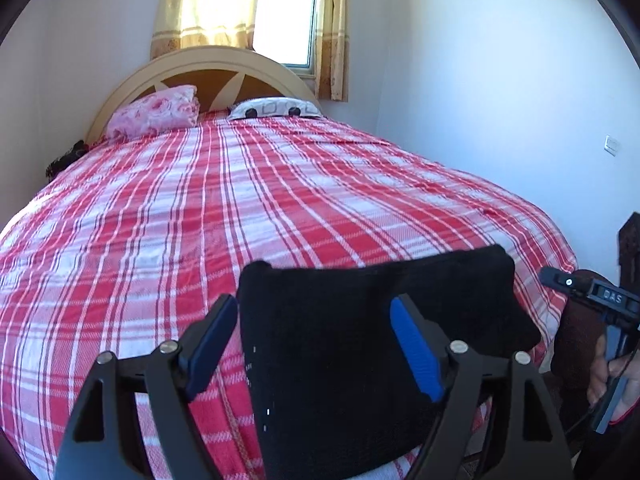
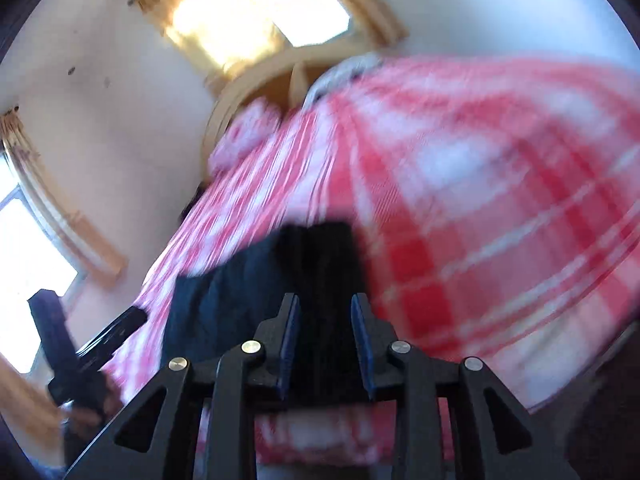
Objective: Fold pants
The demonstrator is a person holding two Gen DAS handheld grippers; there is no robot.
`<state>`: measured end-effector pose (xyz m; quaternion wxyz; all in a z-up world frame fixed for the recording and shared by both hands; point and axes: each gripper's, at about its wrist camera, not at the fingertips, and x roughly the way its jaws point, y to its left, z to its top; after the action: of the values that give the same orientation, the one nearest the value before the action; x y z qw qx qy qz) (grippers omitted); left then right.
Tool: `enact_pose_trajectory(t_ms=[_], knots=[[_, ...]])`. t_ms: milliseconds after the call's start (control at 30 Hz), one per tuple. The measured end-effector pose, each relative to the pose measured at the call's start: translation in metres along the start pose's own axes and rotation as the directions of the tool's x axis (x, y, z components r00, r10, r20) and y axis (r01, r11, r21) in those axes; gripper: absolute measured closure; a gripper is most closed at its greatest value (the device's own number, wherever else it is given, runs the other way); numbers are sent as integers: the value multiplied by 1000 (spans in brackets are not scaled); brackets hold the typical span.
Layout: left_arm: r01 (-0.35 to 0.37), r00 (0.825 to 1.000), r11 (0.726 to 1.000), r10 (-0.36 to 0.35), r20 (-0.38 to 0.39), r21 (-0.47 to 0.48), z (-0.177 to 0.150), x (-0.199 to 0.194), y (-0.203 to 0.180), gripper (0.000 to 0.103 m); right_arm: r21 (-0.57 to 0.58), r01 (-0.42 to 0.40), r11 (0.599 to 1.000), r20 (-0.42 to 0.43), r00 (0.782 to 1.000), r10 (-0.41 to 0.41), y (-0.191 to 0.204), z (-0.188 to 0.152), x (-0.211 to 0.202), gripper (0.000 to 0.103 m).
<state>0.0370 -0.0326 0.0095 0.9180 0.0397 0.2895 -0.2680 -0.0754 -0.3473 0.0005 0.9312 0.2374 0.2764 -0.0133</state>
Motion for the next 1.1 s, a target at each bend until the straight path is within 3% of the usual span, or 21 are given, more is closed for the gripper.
enact_pose_trajectory(t_ms=[133, 200, 367, 467, 500, 633, 700, 867, 933, 1033, 1100], knots=[[15, 1000, 1000, -16, 15, 11, 20, 18, -9, 21, -250, 44, 967, 34, 999, -36, 52, 12, 14, 74], [5, 1000, 1000, -5, -21, -8, 23, 33, -11, 21, -295, 51, 954, 24, 999, -46, 67, 15, 31, 74], [-71, 988, 995, 61, -141, -70, 8, 78, 1, 21, -227, 85, 970, -87, 990, -107, 50, 10, 85, 74], [-114, 981, 988, 95, -170, -104, -8, 89, 13, 20, -164, 23, 986, -64, 997, -34, 36, 7, 86, 74], [-118, 979, 986, 96, -178, -118, -10, 91, 16, 14, -149, 11, 989, -64, 998, -20, 33, 7, 86, 74], [-71, 975, 955, 6, -221, -287, -21, 101, 41, 4, -122, -8, 993, -54, 999, 1, 31, 4, 90, 74], [-65, 973, 946, -11, -232, -317, -21, 99, 45, 2, -132, 5, 991, -44, 999, -11, 35, 4, 90, 74], [-105, 975, 962, 49, -218, -252, -15, 76, 38, 3, -187, 33, 982, -10, 999, -36, 44, 1, 83, 73], [-134, 977, 966, 92, -191, -221, -14, 57, 39, 3, -132, 27, 991, 2, 1000, -27, 45, 1, 69, 73], [-182, 976, 959, 149, -157, -218, -18, 33, 56, 3, -17, -66, 998, 61, 996, 67, 41, -5, 44, 73], [-230, 968, 949, 201, -149, -217, -23, 22, 72, 3, -5, -44, 999, 70, 997, 45, 44, -11, 35, 73]])
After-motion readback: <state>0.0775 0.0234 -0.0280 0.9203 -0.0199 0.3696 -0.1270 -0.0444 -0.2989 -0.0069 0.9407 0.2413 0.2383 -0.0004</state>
